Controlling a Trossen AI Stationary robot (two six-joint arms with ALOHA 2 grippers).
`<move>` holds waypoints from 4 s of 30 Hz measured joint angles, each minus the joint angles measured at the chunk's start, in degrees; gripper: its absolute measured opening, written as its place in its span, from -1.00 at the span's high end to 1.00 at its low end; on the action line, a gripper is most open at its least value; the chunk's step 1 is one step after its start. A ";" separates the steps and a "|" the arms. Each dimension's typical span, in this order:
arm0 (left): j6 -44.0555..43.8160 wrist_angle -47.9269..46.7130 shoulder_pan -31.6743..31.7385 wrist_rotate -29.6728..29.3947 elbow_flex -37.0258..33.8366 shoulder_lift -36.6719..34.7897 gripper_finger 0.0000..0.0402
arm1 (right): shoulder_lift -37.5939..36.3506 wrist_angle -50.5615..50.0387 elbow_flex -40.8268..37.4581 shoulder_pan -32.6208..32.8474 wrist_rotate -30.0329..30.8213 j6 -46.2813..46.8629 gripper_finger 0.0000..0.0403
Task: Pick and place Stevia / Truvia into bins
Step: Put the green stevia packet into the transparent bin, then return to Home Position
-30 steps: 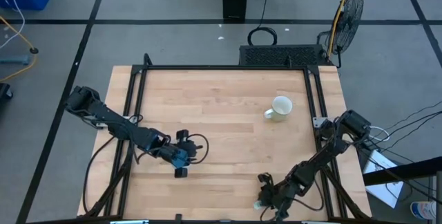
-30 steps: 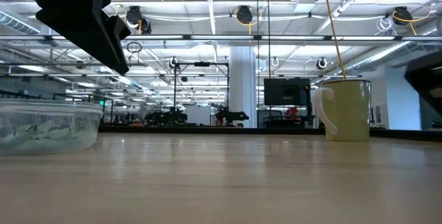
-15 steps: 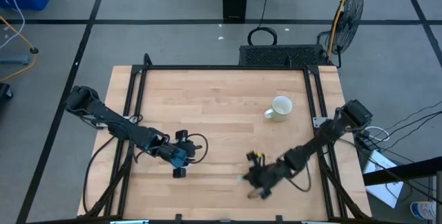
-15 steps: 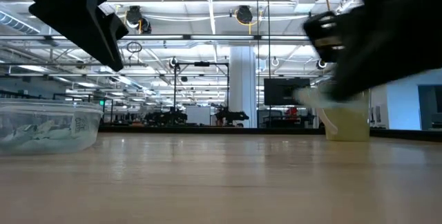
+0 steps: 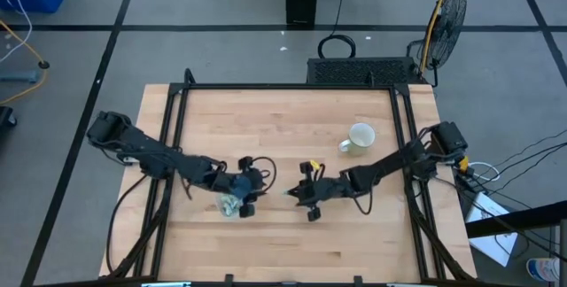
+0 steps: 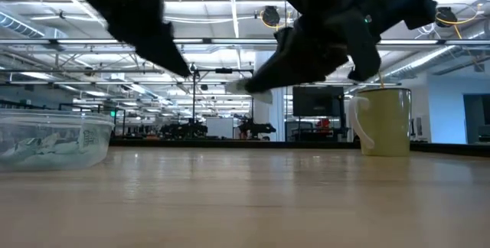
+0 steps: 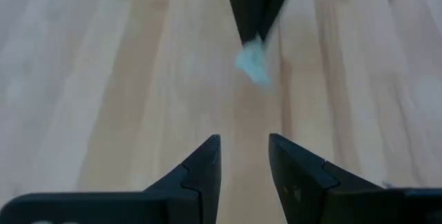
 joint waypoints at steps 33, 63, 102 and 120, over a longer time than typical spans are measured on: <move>11.36 17.15 6.47 8.62 0.09 9.13 0.93 | 0.01 4.14 -0.02 -2.04 -1.97 -4.95 0.57; -29.37 -30.91 -14.30 -1.79 0.07 -6.08 0.76 | -0.07 -3.73 0.04 4.07 7.09 1.88 0.24; -0.62 -26.74 -11.18 -6.42 -3.64 -47.41 0.22 | -52.24 -30.11 -9.88 11.20 6.92 27.17 0.24; 3.93 -0.31 6.83 9.81 -32.50 -73.20 0.22 | -83.90 -21.77 -34.59 11.72 3.77 26.63 0.24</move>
